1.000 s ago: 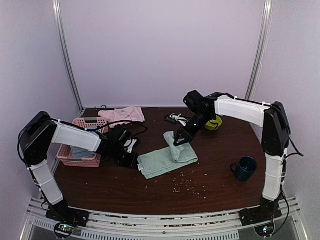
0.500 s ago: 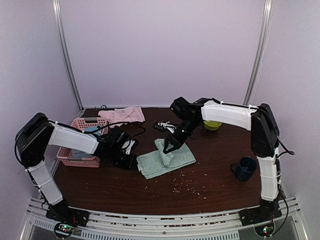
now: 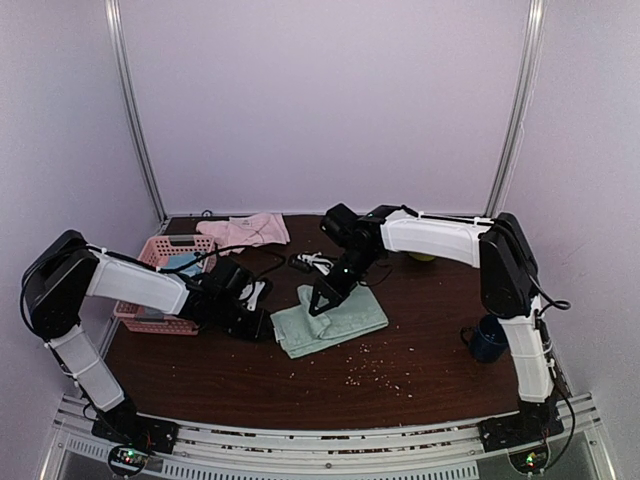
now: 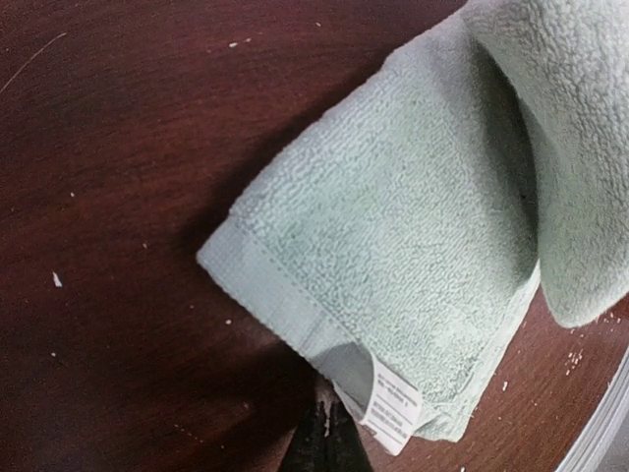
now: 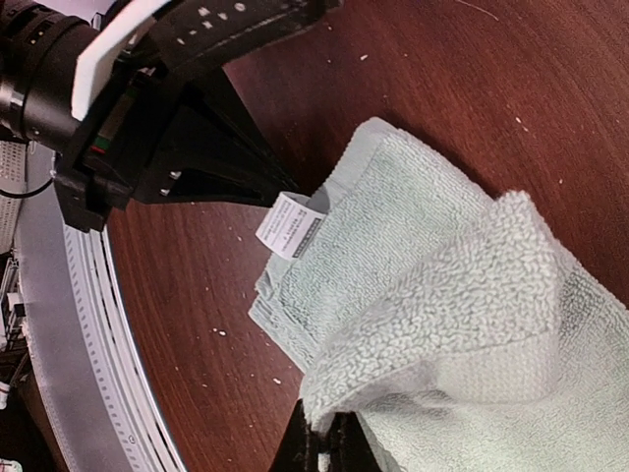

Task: Roll the towels
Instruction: Fold the towel at the center of the board.

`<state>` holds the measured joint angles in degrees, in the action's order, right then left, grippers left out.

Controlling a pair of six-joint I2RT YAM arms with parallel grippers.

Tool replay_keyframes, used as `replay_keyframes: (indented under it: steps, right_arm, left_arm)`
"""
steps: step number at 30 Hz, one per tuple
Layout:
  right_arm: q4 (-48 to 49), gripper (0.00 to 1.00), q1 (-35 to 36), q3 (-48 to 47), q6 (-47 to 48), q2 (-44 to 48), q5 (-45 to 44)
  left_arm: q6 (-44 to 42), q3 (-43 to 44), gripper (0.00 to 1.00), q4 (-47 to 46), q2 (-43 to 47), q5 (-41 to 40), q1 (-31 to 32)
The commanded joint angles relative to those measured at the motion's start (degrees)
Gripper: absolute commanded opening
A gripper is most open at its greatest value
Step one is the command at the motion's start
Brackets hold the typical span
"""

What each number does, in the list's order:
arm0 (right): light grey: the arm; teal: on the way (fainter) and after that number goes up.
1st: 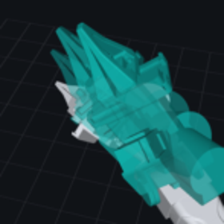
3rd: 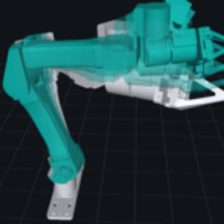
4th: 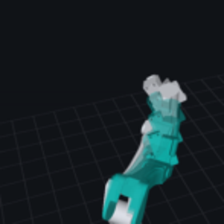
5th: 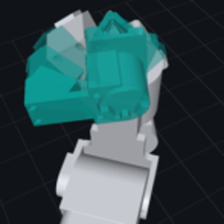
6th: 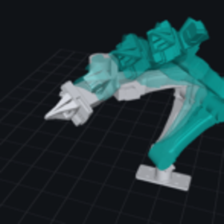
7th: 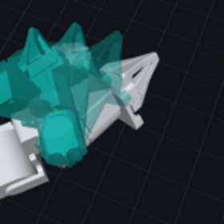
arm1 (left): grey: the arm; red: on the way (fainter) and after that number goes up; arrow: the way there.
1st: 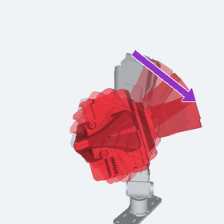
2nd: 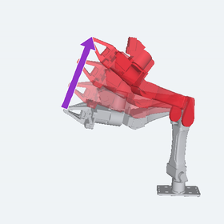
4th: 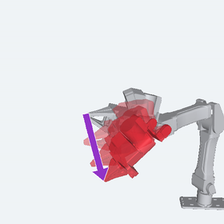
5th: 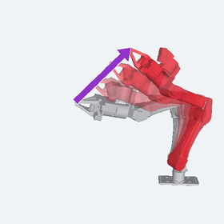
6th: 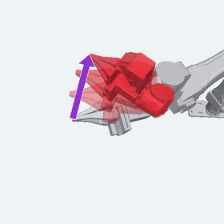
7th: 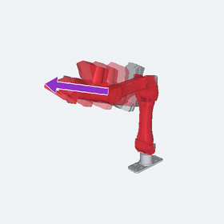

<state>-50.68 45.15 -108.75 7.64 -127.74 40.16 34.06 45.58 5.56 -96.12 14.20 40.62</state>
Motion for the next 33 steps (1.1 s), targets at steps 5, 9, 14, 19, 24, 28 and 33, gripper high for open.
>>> replay_keyframes:
  steps: [5, 9, 14, 19, 24, 28, 33]
  right_arm:
    - [0.5, 0.0, 2.5, -2.5, -1.4, -2.8, 1.2]
    - [0.5, 0.0, 3.0, -3.4, -1.9, -4.1, 1.4]
    - [2.0, 0.0, 3.4, -4.0, -3.3, -4.8, 1.6]
    - [4.2, 0.0, 3.9, -4.8, -5.4, -5.8, 2.5]
    - [4.2, 0.06, 4.8, -5.8, -5.6, -7.5, 2.7]
    - [2.9, 0.22, 4.9, -6.4, -4.3, -7.9, 5.1]
    - [2.2, 0.34, 4.7, -5.6, -2.0, -4.0, 5.1]
  left_arm:
    - [1.0, -1.2, 0.02, -4.7, -0.3, 1.8, 0.3]
    - [1.3, -2.0, 0.02, -5.7, -0.4, 2.1, 0.3]
    - [1.5, -2.9, 0.02, -6.2, -0.2, 2.3, 0.3]
    - [2.0, -3.6, 0.02, -7.0, 0.0, 2.3, 0.2]
    - [2.3, -4.5, 0.02, -8.0, 1.1, 2.1, 0.3]
    - [2.5, -5.5, 0.02, -7.6, 4.5, 0.0, 0.3]
    - [1.9, -5.2, 0.02, -3.4, 9.5, -3.5, 0.3]
